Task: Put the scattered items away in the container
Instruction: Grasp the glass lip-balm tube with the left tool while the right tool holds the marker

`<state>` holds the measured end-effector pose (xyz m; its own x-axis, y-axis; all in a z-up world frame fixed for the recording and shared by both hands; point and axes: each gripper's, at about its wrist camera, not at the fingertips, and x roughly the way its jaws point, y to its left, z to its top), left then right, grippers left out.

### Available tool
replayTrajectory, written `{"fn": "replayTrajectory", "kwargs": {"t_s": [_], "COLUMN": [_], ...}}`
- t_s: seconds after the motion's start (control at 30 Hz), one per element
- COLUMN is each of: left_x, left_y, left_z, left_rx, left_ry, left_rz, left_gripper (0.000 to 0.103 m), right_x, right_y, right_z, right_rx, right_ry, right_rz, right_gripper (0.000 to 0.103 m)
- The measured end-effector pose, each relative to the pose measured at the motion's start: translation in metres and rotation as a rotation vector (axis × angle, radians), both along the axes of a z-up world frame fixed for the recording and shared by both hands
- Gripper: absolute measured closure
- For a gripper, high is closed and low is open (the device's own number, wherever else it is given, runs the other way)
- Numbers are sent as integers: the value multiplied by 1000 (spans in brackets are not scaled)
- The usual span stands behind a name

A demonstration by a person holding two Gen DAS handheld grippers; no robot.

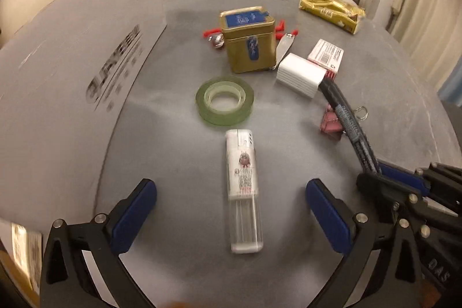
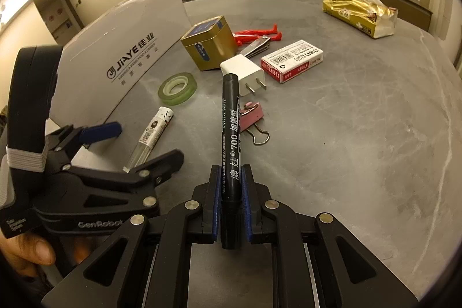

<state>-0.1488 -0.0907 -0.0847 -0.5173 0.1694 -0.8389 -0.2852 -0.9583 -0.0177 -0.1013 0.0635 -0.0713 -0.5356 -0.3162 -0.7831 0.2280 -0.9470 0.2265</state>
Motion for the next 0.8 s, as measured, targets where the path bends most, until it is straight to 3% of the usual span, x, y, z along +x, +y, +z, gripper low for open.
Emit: {"fn": "replayTrajectory", "kwargs": {"t_s": [0.07, 0.47, 0.67, 0.7, 0.77, 0.8], "left_x": [-3, -16, -35, -34, -40, -46], "left_y": [3, 4, 8, 9, 14, 15], "left_z": [-3, -1, 5, 6, 7, 9], "left_rx": [19, 23, 17, 20, -11, -21], "left_ry": [50, 43, 43, 43, -21, -101], "left_rz": [-39, -75, 36, 90, 115, 96], "left_gripper": [0, 0, 0, 0, 0, 0], "right_x": [0, -5, -5, -5, -6, -6], "right_y": [0, -5, -9, -8, -8, -7], "right_z": [0, -2, -2, -2, -2, -2], "right_rx": [-4, -4, 6, 5, 0, -5], "right_ry": [0, -7, -16, -19, -28, -35], "right_rz": [-2, 0, -5, -6, -8, -11], "right_gripper": [89, 89, 89, 89, 89, 89]}}
